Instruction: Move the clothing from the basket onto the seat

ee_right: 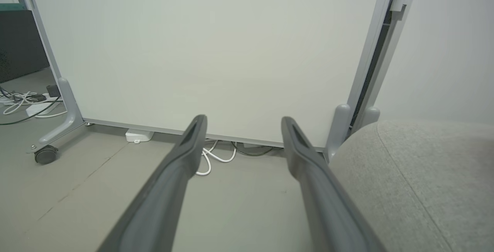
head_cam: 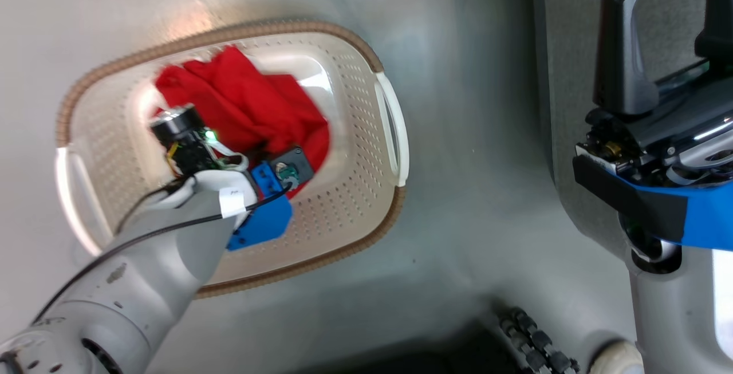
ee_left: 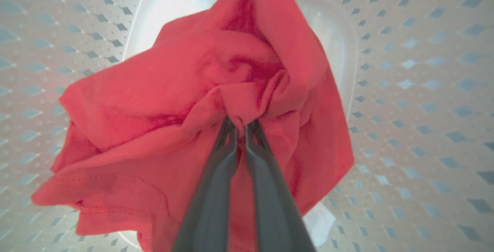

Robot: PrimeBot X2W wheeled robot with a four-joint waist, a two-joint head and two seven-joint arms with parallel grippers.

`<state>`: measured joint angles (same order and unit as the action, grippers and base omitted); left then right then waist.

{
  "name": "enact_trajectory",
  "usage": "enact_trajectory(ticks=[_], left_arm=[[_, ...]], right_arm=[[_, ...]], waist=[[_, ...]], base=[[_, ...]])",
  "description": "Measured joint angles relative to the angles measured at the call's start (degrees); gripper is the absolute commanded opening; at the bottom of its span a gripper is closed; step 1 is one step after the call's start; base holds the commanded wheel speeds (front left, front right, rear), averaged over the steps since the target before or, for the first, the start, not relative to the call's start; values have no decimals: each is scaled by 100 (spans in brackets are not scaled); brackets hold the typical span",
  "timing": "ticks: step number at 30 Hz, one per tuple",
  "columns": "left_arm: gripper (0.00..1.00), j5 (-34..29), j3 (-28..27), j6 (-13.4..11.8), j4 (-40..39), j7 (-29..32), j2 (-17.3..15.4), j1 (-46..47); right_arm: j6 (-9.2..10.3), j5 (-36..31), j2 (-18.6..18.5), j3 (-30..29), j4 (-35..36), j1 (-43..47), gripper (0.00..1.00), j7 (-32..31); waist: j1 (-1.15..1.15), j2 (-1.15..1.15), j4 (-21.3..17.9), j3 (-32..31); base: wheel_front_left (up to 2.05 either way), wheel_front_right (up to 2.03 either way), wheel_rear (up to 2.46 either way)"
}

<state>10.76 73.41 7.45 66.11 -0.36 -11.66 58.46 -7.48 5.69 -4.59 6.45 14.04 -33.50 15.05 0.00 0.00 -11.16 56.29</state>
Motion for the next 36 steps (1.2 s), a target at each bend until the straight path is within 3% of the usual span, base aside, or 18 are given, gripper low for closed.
enact_trajectory(ticks=[8,20,23,27,36], left_arm=[[0,697,1,0,-194,-737,181,-237],[0,1998,-165,0,-532,-1447,227,-689],[0,2085,-497,-4,-950,-1457,115,-761],[0,2058,-1116,-189,-1759,-1463,-102,-1083],[0,1653,-2415,-467,-3444,-1463,-424,-1957]], right_arm=[[-1,45,-60,-203,-278,329,100,0],[0,112,-216,-597,-770,1248,100,0],[0,138,-241,-678,-853,1494,100,0],[-1,158,-252,-736,-968,1800,100,0],[0,247,-242,-792,-1158,2357,100,0]], waist=[[0,0,206,-786],[-1,0,520,-2527],[-1,0,606,-2975],[-2,1,719,-3540],[-1,1,913,-4631]], base=[[0,0,0],[0,0,0],[0,0,0],[0,0,0],[0,0,0]])
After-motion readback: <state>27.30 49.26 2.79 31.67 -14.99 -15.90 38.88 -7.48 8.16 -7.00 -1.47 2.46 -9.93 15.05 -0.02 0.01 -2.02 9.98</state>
